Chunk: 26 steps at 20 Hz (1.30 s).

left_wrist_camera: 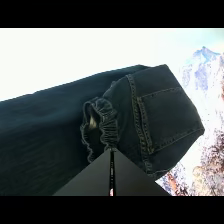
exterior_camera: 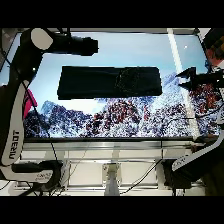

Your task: Fold the clothes and pants, and hang the long-sleeved shirts on hangers.

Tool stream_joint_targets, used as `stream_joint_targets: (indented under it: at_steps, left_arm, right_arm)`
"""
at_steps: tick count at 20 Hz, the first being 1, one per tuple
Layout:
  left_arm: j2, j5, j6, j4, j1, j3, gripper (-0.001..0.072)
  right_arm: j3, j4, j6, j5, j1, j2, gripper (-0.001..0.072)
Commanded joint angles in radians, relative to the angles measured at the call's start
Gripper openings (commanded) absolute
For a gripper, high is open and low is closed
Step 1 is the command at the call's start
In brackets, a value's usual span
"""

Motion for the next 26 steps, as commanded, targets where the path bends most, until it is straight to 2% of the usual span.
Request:
stream_joint_targets:
  at_steps: [1,11,17,21,23,26]
  left_arm:
    - [0.010,-0.013,0.001,0.000,0.000,0.000,0.0015]
    - [0.010,-0.043,0.001,-0.008,0.000,0.000,0.0017]
    - [0.010,-0.043,0.001,-0.011,-0.001,0.000,0.0017]
    - [0.010,-0.043,0.001,-0.011,-0.001,0.000,0.0017]
    - [0.010,-0.044,0.000,-0.011,-0.001,0.000,0.0017]
    - [0.010,-0.044,0.000,-0.011,-0.001,0.000,0.0017]
  right_arm:
    - [-0.028,0.030,0.012,0.032,0.041,-0.054,0.0667]
    - [-0.013,0.019,0.006,0.031,0.196,-0.141,0.0667]
    - [-0.003,0.014,-0.013,-0.022,0.258,-0.152,0.0664]
    - [0.128,-0.122,-0.029,0.082,0.236,-0.151,0.0665]
    - [0.199,-0.201,0.024,0.087,0.216,-0.151,0.0665]
    - [0.236,-0.202,0.053,0.096,0.201,-0.151,0.0665]
